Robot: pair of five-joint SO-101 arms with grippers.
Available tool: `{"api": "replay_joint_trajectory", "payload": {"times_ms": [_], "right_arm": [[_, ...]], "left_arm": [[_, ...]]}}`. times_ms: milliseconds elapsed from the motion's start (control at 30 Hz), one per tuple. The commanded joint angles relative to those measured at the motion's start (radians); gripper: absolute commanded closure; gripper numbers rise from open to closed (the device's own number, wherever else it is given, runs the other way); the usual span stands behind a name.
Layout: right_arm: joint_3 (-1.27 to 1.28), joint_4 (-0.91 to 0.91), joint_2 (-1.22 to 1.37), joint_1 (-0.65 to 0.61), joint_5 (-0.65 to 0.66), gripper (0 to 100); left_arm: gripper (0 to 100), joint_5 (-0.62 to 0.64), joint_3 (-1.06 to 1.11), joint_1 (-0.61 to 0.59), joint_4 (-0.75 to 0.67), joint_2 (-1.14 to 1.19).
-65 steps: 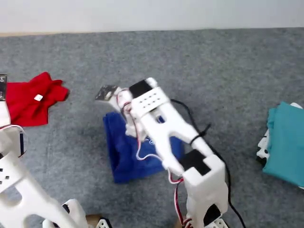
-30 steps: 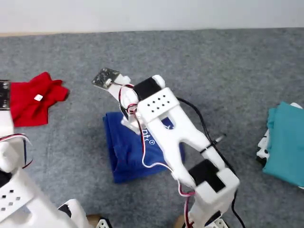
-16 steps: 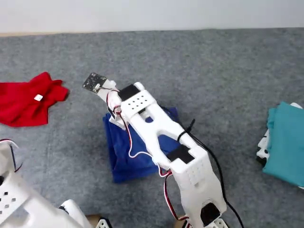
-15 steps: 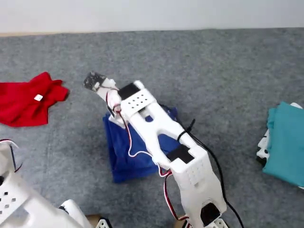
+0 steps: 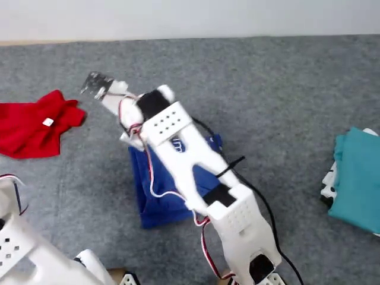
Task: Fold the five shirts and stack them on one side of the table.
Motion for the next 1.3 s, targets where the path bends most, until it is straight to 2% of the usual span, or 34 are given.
{"api": "replay_joint_trajectory", "payload": {"times_ms": [0, 133, 267, 800, 933, 1067, 1267], "right_arm": [[-0.048, 0.004, 0.008, -0.03, -0.135, 78.3], [-0.049, -0.018, 0.047, -0.038, -0.276, 71.4], [-0.049, -0.059, 0.073, -0.042, -0.348, 71.1], [-0.049, -0.108, 0.189, -0.061, -0.358, 71.6], [-0.049, -0.108, 0.186, -0.061, -0.341, 81.6], [-0.049, -0.108, 0.183, -0.048, -0.236, 93.5], [-0.055, -0.107, 0.18, -0.004, -0.193, 98.7]], "left_arm": [[100, 0.006, 0.028, 0.002, 0.014, -0.011], [100, 0.006, 0.048, -0.005, 0.009, -0.014], [100, 0.006, 0.05, -0.005, 0.008, -0.014], [100, 0.006, 0.051, 0.0, 0.008, -0.014], [100, 0.006, 0.051, 0.0, 0.008, -0.014], [100, 0.006, 0.051, 0.0, 0.008, -0.014], [100, 0.006, 0.051, 0.0, 0.008, -0.014]]}}
